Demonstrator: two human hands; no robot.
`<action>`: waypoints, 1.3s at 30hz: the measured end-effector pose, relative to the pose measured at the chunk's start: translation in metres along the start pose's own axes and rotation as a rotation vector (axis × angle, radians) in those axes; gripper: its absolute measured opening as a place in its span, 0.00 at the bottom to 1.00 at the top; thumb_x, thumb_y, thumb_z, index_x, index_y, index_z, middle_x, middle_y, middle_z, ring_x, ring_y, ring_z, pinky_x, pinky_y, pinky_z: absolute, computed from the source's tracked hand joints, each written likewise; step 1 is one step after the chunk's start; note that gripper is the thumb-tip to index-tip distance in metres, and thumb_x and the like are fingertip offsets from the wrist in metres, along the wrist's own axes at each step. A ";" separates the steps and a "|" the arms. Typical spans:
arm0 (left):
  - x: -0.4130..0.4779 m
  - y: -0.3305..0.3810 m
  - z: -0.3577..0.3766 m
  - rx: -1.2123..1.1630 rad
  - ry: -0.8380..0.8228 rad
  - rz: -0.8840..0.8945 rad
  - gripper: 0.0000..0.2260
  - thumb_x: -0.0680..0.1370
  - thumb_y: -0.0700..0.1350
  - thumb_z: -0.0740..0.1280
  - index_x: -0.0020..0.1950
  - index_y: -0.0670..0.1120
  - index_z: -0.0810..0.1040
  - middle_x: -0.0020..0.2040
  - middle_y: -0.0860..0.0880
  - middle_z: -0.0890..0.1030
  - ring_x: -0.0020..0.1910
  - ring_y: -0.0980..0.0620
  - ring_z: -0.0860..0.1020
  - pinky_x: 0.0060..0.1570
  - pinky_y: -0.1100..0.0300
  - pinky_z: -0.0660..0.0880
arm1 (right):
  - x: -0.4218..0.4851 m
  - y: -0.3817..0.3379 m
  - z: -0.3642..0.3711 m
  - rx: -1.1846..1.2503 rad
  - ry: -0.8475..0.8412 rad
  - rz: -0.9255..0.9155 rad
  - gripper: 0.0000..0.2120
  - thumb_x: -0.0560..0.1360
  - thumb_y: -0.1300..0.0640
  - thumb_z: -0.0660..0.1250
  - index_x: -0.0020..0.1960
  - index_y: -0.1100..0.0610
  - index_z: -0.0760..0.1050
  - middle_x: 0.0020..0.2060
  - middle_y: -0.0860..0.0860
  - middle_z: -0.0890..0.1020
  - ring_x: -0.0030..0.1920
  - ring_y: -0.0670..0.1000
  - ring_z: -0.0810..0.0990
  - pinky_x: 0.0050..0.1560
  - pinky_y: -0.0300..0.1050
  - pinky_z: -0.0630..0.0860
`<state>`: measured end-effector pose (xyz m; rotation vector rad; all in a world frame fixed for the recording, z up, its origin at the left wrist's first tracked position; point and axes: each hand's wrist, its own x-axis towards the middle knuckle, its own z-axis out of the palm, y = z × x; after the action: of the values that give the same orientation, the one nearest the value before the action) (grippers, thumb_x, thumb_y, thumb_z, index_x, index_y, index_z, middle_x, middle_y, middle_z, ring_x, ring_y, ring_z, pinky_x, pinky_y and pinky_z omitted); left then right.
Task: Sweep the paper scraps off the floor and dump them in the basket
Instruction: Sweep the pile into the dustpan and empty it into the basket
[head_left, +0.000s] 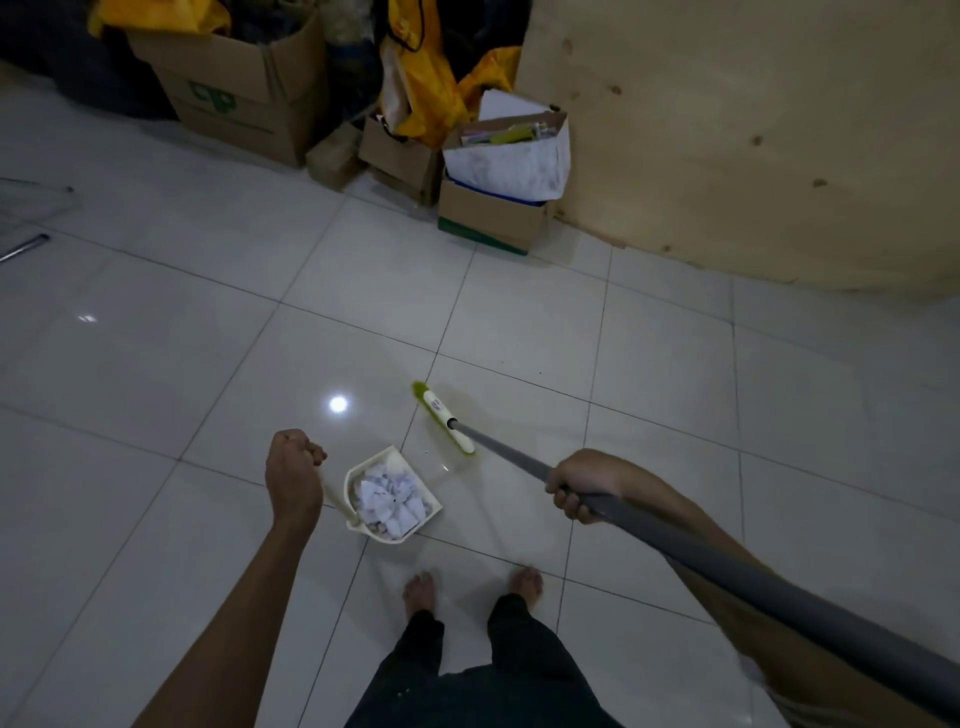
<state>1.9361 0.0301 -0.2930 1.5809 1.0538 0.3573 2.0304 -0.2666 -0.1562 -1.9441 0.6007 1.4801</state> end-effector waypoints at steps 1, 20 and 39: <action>0.000 -0.001 -0.002 0.006 0.006 0.005 0.07 0.73 0.34 0.53 0.41 0.41 0.69 0.33 0.48 0.73 0.39 0.46 0.74 0.43 0.54 0.67 | 0.008 -0.006 0.008 -0.047 0.013 -0.017 0.07 0.78 0.65 0.58 0.41 0.62 0.68 0.25 0.51 0.68 0.16 0.44 0.65 0.17 0.33 0.63; 0.011 -0.023 -0.033 0.027 -0.053 0.068 0.09 0.76 0.33 0.52 0.45 0.40 0.71 0.35 0.47 0.74 0.36 0.48 0.72 0.38 0.58 0.68 | 0.051 -0.004 0.100 -0.191 -0.105 -0.020 0.04 0.76 0.64 0.59 0.44 0.64 0.70 0.28 0.53 0.70 0.23 0.47 0.67 0.23 0.36 0.64; 0.011 0.009 -0.061 -0.046 -0.187 -0.497 0.11 0.77 0.45 0.57 0.51 0.42 0.75 0.51 0.43 0.70 0.42 0.46 0.69 0.44 0.57 0.65 | 0.034 0.014 0.072 -0.276 0.022 -0.185 0.13 0.75 0.64 0.60 0.58 0.69 0.71 0.30 0.54 0.73 0.25 0.48 0.70 0.24 0.37 0.67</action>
<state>1.9026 0.0773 -0.2690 1.2315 1.2352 -0.1016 1.9806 -0.2256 -0.2048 -2.1608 0.2258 1.4880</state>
